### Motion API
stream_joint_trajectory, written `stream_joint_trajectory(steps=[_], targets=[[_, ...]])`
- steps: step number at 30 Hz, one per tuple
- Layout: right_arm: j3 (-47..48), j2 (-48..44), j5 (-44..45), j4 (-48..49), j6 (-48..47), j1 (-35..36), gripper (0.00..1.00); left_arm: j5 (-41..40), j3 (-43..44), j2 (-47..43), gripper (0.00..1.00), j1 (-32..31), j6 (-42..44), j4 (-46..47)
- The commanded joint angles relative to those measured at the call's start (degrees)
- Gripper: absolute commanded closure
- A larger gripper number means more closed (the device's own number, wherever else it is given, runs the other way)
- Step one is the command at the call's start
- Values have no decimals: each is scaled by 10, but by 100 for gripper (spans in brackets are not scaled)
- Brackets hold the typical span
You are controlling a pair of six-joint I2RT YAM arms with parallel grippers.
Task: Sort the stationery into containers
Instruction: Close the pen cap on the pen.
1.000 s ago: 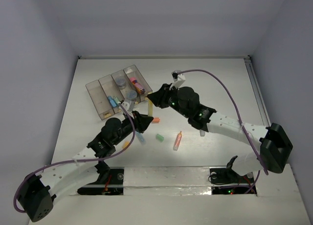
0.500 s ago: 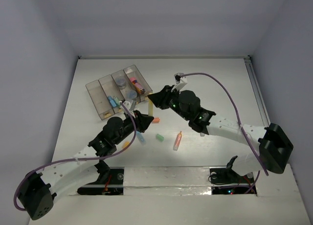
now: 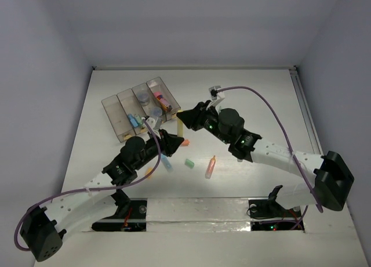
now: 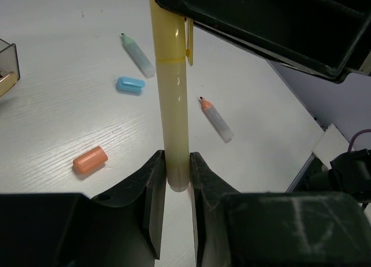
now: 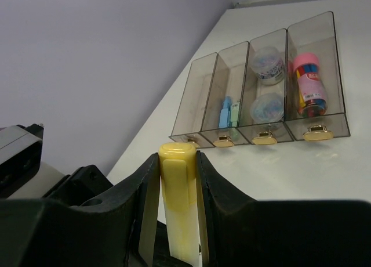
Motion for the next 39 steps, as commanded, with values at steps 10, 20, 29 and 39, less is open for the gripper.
stream_joint_trajectory(steps=[10,20,29,39], targets=[[-11,-3,-135,-99,-8,22,89,-15,66,-28,100,8,0,96],[-64,7,-126,-105,7,40,100,-52,144,0,100,8,46,101],[-127,24,-117,-72,39,65,100,-61,217,34,100,8,85,113],[-155,56,-136,-49,56,76,100,-70,309,74,100,8,124,103]])
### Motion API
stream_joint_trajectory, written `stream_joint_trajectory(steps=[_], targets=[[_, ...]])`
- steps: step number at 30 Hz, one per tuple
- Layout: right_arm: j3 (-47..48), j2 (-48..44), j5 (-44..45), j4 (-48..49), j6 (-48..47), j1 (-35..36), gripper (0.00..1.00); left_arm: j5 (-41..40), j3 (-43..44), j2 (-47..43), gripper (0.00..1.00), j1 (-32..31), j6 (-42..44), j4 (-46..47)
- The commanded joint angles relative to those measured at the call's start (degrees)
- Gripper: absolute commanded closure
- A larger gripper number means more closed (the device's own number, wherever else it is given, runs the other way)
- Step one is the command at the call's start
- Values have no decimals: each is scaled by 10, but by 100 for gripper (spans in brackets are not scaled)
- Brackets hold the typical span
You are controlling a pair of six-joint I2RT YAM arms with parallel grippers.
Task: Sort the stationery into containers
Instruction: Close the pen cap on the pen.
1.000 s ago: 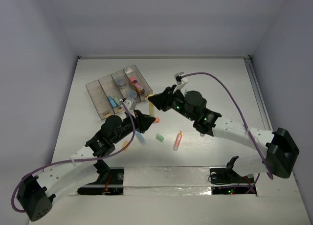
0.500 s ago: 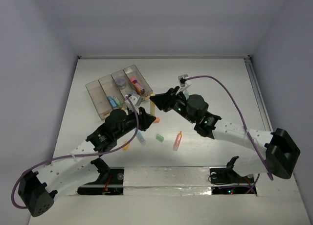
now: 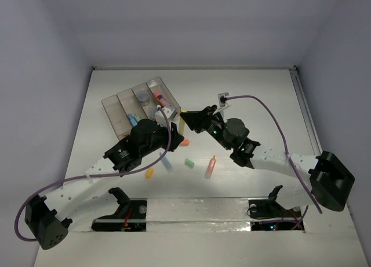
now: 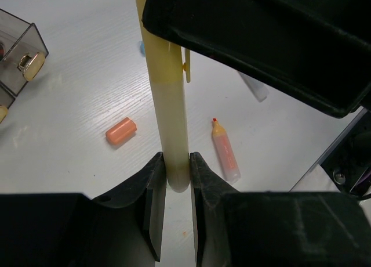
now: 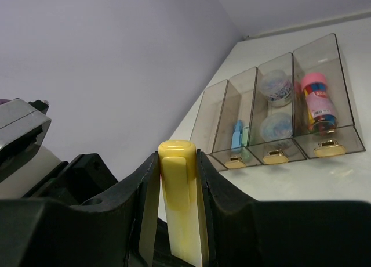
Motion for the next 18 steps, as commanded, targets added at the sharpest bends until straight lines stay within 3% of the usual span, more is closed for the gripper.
stream_joint_trajectory(steps=[1,4,5,7,8,10,14,18], targets=[[-57,54,-153,-209,21,71,100,-73,132,-12,100,13,30,344],[-36,28,-120,-231,12,71,99,-64,111,-7,100,13,13,358],[-26,19,-104,-242,9,71,91,-65,102,-5,100,13,9,364],[7,5,-45,-261,3,71,59,-66,66,-1,100,13,-3,367],[18,-10,-27,-281,1,71,33,-67,40,0,100,13,-12,366],[59,-25,24,-313,0,61,13,-78,13,-2,100,13,-26,362],[95,-82,114,-309,-11,41,1,-99,-54,-13,100,13,-54,359],[107,-121,169,-329,-47,33,0,-133,-91,-26,100,13,-60,340]])
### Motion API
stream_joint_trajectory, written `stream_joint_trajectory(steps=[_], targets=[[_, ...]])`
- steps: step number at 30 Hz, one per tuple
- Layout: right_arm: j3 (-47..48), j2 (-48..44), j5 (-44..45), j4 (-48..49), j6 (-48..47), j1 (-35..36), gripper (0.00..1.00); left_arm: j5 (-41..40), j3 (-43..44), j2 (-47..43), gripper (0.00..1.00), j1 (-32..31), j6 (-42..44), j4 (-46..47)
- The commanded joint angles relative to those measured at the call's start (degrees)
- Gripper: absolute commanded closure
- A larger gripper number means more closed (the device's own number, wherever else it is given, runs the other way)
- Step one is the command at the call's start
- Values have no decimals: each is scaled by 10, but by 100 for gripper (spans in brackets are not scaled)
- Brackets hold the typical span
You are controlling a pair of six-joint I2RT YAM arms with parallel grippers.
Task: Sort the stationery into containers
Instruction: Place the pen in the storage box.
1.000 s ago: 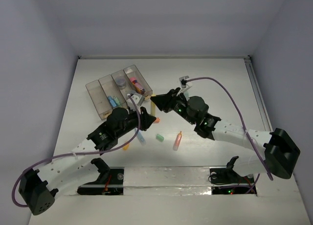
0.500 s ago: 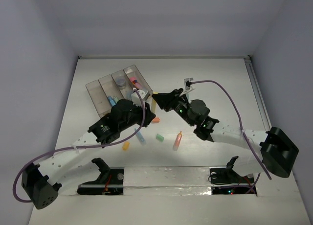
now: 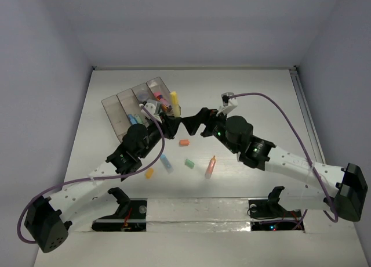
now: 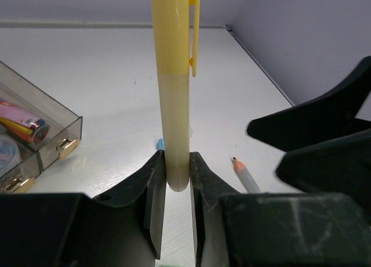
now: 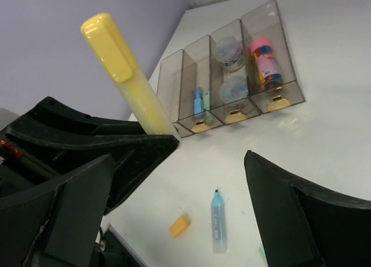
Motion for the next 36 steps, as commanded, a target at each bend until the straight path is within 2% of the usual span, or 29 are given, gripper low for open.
stream_joint_trajectory(steps=[1,6,8,11,18,24,28,32,35,36], targets=[[18,-41,54,-51,-39,2,0,-48,-19,-27,100,-3,-18,72],[-40,-78,66,-58,-40,2,0,-134,-11,-28,100,27,-34,17],[-62,-95,79,-79,-45,2,0,-147,6,-13,100,91,-66,-44],[-95,-107,82,-100,-49,2,1,-110,24,5,100,189,-88,-78],[-141,-97,31,-113,-42,-4,1,-118,35,54,100,300,-123,-96],[-169,-92,-21,-85,-37,-4,0,-130,22,110,100,350,-142,-92],[-178,-93,-30,-84,-46,-4,0,-89,22,153,100,402,-152,-78],[-185,-108,-39,-79,-51,-4,0,-95,31,182,100,413,-145,-76],[-188,-111,-41,-73,-53,-4,0,-116,29,188,91,413,-146,-77],[-189,-110,-40,-72,-54,-4,0,-123,25,189,79,413,-147,-76]])
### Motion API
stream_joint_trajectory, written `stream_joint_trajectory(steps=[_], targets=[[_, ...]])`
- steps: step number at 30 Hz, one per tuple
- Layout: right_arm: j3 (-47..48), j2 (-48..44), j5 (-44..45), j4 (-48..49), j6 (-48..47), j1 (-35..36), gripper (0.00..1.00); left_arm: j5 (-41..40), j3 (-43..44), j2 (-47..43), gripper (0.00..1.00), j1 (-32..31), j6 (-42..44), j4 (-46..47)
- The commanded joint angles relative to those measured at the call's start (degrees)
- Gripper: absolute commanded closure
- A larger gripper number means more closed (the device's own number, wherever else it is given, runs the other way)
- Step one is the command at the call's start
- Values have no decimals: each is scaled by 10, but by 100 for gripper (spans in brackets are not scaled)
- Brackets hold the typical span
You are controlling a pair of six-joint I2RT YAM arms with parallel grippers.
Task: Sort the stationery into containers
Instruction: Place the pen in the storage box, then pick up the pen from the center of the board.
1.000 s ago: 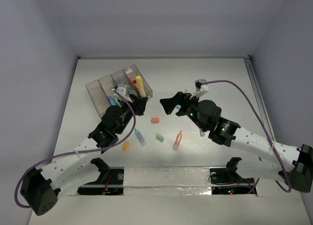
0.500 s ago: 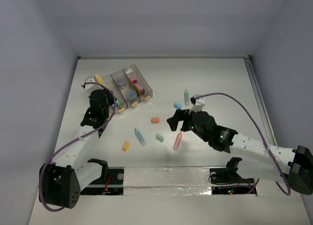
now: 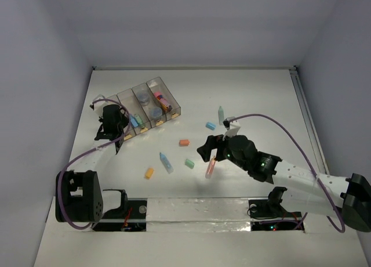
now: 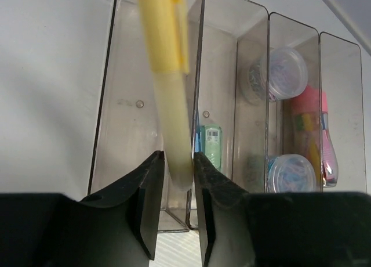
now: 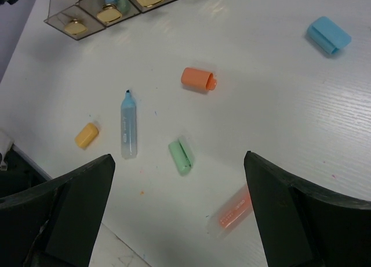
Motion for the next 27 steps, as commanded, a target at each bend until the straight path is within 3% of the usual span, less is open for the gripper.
stream_joint_trajectory(steps=[1,5,9,13,16,17,20,21,24,25,27], targets=[[-10,-10,-7,35,-14,-3,0,-24,15,-4,76,0,-5,25],[-12,-8,-9,40,-17,-3,0,-35,10,-2,53,0,-7,26],[-16,-12,-1,41,-20,-3,0,-34,8,-14,23,0,-9,33],[-22,-18,15,46,-17,-3,6,-22,-3,-60,8,-30,-3,61],[-20,-14,29,43,-19,-3,38,-41,4,-83,8,-118,33,76],[-16,-13,33,41,-19,-3,60,-45,7,-91,9,-142,43,81],[-7,3,40,31,-22,-3,81,-35,10,-96,15,-223,69,91],[1,12,42,27,-23,-3,83,-22,5,-97,22,-253,75,94],[17,24,53,5,-23,-3,84,19,-10,-96,30,-285,80,110],[20,32,57,-1,-23,-3,84,29,-22,-95,41,-302,83,115],[28,39,65,-26,-20,-19,84,59,-34,-95,52,-317,84,126]])
